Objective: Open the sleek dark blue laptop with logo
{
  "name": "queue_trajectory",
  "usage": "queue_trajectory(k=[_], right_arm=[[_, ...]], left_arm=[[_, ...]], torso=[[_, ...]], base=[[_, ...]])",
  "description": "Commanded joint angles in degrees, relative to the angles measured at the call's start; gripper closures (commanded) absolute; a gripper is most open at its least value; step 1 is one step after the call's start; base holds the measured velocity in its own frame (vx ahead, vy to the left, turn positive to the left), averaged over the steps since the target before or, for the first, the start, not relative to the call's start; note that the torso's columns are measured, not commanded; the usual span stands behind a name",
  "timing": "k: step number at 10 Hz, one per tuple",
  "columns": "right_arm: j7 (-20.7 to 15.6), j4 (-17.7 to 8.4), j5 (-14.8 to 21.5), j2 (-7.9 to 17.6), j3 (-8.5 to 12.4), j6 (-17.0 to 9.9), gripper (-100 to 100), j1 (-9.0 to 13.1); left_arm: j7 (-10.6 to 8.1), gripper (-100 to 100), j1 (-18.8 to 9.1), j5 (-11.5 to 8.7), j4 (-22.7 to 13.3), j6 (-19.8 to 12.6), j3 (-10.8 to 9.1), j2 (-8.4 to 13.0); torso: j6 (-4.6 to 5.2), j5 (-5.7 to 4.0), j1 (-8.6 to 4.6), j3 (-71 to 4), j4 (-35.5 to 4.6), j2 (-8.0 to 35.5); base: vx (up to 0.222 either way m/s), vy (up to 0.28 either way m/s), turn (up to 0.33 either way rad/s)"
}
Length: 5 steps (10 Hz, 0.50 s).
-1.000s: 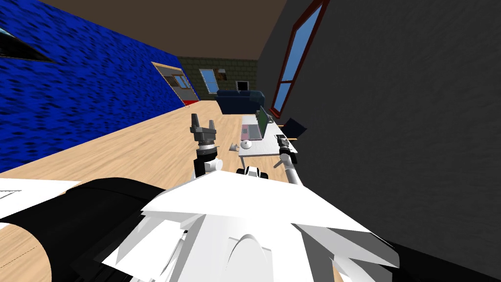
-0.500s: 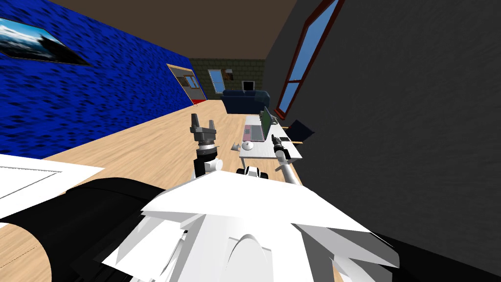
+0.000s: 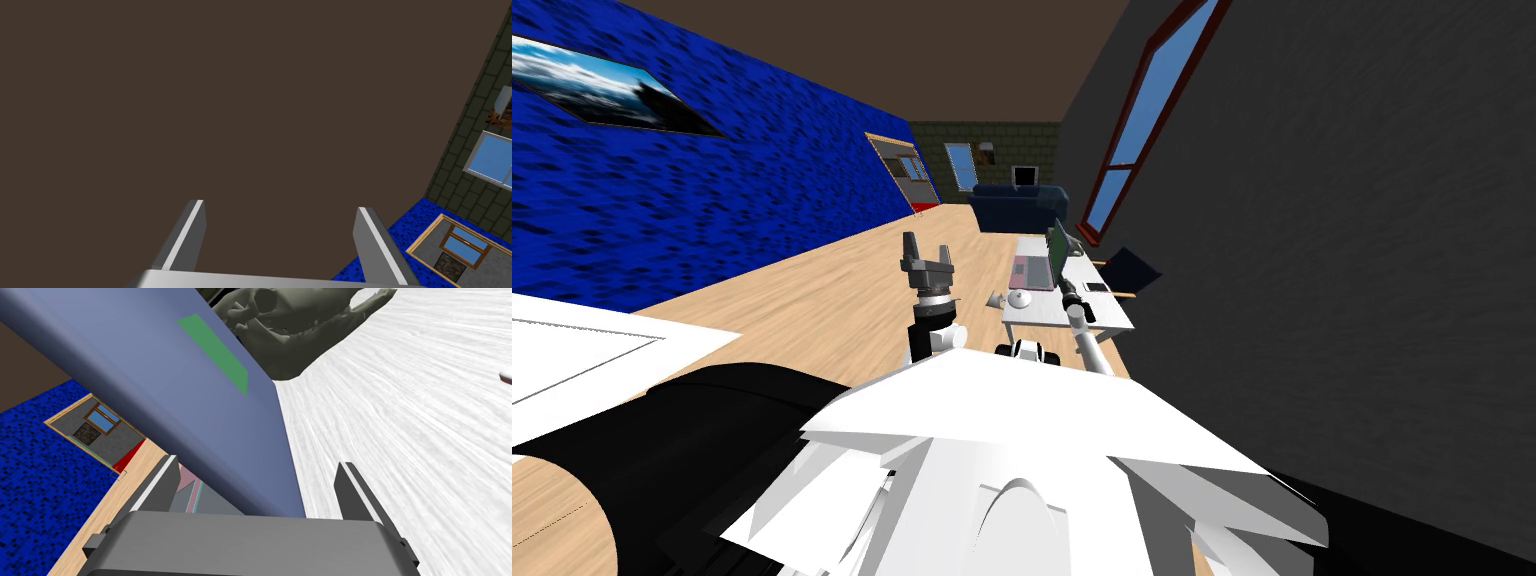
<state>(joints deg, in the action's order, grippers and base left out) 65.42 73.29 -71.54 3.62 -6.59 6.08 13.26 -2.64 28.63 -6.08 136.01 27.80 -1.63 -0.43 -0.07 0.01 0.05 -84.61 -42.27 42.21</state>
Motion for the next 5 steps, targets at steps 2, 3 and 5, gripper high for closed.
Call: queue_trajectory(k=[2,3,5], right_arm=[[1.3,-1.1,-0.4,-0.6,-0.9,0.6,-100,0.9],[1.3,-1.1,-0.4,-0.6,-0.9,0.6,100,0.9],[-1.9,-2.5,2.7,-0.2,-0.4,0.3,100,2.2]], left_arm=[[0.0,0,0.0,0.0,0.0,0.0,0.0,0.0],[0.0,0,0.0,0.0,0.0,0.0,0.0,0.0],[0.0,0,0.0,0.0,0.0,0.0,0.01,0.0]], torso=[[0.05,0.01,0.01,0.0,0.0,0.0],[0.06,0.0,-0.03,0.0,0.0,0.0],[0.07,0.03,0.11,0.1,0.0,0.1]], base=[[0.003,-0.003,0.006],[0.0,0.0,0.0],[-0.025,0.072,-0.03]])
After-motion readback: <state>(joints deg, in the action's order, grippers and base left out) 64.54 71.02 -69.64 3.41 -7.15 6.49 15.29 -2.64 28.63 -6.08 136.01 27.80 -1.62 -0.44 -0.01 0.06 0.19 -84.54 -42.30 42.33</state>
